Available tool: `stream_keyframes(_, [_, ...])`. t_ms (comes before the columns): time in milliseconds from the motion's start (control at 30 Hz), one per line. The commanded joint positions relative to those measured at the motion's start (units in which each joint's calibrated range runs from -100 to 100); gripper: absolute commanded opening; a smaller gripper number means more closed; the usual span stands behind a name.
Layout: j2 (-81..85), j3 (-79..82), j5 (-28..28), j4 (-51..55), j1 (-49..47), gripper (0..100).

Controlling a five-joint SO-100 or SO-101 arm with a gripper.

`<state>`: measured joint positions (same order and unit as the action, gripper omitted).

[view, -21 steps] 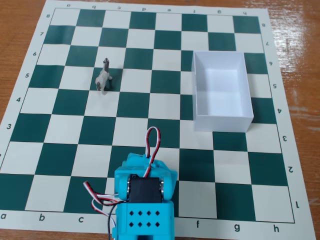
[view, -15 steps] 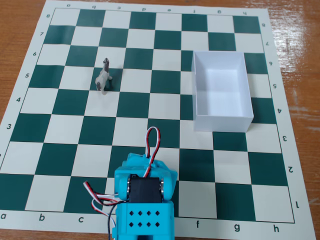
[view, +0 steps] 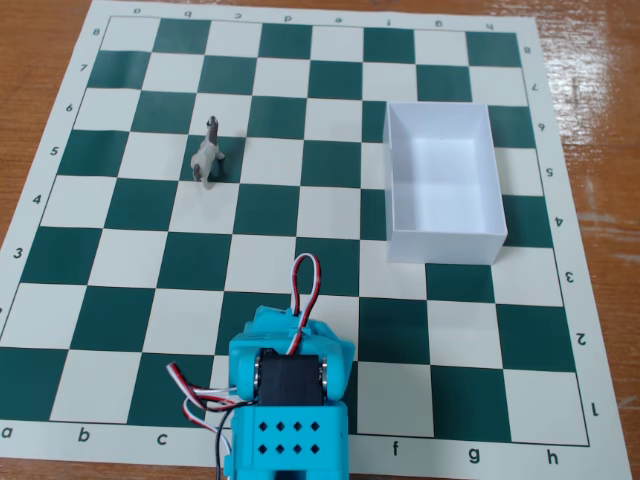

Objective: Grab the toy horse and put it in the box.

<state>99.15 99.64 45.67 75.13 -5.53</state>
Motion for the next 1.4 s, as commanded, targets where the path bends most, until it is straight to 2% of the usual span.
stream_keyframes(0, [0.4,0.4,0.3,-0.5,0.5,24])
stream_keyframes(167, [0.2,0.4,2.1,-0.5,0.7,24])
stream_keyframes(267, [-1.1,0.1,3.1,-4.5,0.8,24])
stream_keyframes(633, [-18.1,-13.4,2.7,-14.3,-1.6,31])
stream_keyframes(1367, [-65.8,-56.1,-9.8,-13.7,-10.3,31])
